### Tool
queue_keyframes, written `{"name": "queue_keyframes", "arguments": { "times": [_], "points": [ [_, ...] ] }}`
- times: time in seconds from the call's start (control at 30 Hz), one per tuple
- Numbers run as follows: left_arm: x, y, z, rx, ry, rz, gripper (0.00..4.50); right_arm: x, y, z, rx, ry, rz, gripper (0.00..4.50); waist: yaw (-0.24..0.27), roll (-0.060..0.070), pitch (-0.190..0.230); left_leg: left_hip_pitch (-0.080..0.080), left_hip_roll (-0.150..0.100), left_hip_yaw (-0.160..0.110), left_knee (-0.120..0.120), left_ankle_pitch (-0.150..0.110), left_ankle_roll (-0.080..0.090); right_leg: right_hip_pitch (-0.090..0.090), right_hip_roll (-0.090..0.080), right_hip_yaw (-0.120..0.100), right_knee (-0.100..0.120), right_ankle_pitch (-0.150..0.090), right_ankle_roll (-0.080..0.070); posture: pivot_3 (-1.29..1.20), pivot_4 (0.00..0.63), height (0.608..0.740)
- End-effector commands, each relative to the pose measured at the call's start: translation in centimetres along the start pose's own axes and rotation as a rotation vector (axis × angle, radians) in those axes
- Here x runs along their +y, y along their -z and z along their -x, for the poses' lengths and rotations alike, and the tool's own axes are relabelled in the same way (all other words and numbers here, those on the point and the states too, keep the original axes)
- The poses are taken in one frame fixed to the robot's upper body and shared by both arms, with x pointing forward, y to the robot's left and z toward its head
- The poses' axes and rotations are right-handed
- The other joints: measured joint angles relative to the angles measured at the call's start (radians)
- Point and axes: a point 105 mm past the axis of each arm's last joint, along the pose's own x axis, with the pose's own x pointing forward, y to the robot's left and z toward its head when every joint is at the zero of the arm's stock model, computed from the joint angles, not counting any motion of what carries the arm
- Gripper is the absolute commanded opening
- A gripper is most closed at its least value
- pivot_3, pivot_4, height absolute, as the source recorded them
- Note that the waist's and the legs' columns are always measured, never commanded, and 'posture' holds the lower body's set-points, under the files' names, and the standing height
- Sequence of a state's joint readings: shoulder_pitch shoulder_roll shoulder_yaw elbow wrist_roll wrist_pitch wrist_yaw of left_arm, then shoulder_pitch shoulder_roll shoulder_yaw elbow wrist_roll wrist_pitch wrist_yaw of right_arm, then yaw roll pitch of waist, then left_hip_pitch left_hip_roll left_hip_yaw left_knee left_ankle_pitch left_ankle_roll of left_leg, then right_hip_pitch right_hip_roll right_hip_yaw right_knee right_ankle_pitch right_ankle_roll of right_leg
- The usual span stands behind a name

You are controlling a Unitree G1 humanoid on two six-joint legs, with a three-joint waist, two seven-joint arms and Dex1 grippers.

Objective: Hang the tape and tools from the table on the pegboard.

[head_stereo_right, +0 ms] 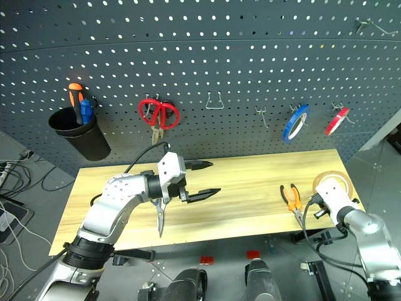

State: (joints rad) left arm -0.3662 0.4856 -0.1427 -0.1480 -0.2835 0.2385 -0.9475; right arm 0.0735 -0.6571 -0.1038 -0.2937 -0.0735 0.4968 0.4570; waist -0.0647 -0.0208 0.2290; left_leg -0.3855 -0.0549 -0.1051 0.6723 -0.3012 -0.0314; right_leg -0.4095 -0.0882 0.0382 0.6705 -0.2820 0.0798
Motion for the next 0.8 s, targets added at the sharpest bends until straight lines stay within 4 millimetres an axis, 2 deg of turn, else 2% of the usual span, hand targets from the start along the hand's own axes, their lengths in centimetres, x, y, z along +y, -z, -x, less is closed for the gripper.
{"name": "queue_keyframes", "arguments": {
  "times": [0.03, 0.13, 0.2, 0.33, 0.53, 0.67, 0.8],
  "points": [
    [0.5, -1.8, 1.0, -0.083, -0.078, 0.042, 3.99, 2.0, -6.1, 1.9, -0.255, 0.090, 0.208, 0.45, 0.000, 0.000, 0.000, 0.000, -0.001, 0.000, 0.001, 0.000, 0.000, 0.000, 0.000, 0.001, 0.003, 0.000, 0.000, -0.11, 0.193, 0.740],
    [0.7, -2.1, 1.9, -0.094, -0.124, 0.064, 3.99, 3.6, -9.8, 2.3, -0.411, 0.101, 0.295, 0.45, -0.002, 0.000, 0.000, 0.003, -0.001, 0.000, 0.005, 0.000, 0.000, 0.002, 0.000, 0.002, 0.006, 0.000, 0.001, -0.12, 0.196, 0.740],
    [1.1, -2.3, 2.5, -0.090, -0.158, 0.062, 3.99, 4.3, -12.1, 1.8, -0.496, 0.089, 0.312, 0.45, -0.002, 0.000, 0.000, 0.004, -0.002, 0.000, 0.005, 0.000, 0.000, 0.004, 0.000, 0.002, 0.006, 0.001, 0.002, -0.11, 0.195, 0.740],
    [1.9, -3.0, 3.0, -0.097, -0.207, 0.046, 3.99, 4.5, -14.7, -0.1, -0.580, 0.049, 0.321, 0.45, 0.000, -0.001, 0.000, 0.004, -0.002, 0.000, 0.006, 0.001, -0.001, 0.004, 0.000, 0.002, 0.005, 0.002, 0.002, -0.08, 0.188, 0.740],
    [2.1, -3.5, 2.9, -0.094, -0.220, 0.024, 3.99, 3.7, -16.6, -3.1, -0.624, 0.018, 0.296, 0.45, 0.011, -0.001, 0.000, 0.003, -0.002, -0.001, 0.005, 0.001, -0.001, 0.003, 0.000, 0.001, 0.002, 0.002, 0.002, -0.07, 0.185, 0.740],
    [2.0, -3.4, 2.7, -0.086, -0.216, 0.013, 3.99, 2.9, -17.0, -5.3, -0.599, 0.006, 0.250, 0.45, 0.009, -0.001, 0.000, 0.003, -0.002, 0.000, 0.005, 0.001, -0.001, 0.003, 0.000, 0.002, 0.003, 0.002, 0.002, -0.05, 0.183, 0.740],
    [2.0, -3.4, 2.5, -0.084, -0.211, 0.009, 3.99, 2.3, -17.6, -6.2, -0.611, 0.003, 0.219, 0.45, 0.008, -0.001, 0.000, 0.003, -0.001, 0.000, 0.005, 0.001, -0.001, 0.002, 0.001, 0.002, 0.004, 0.002, 0.002, -0.04, 0.185, 0.740]
  ]
}}
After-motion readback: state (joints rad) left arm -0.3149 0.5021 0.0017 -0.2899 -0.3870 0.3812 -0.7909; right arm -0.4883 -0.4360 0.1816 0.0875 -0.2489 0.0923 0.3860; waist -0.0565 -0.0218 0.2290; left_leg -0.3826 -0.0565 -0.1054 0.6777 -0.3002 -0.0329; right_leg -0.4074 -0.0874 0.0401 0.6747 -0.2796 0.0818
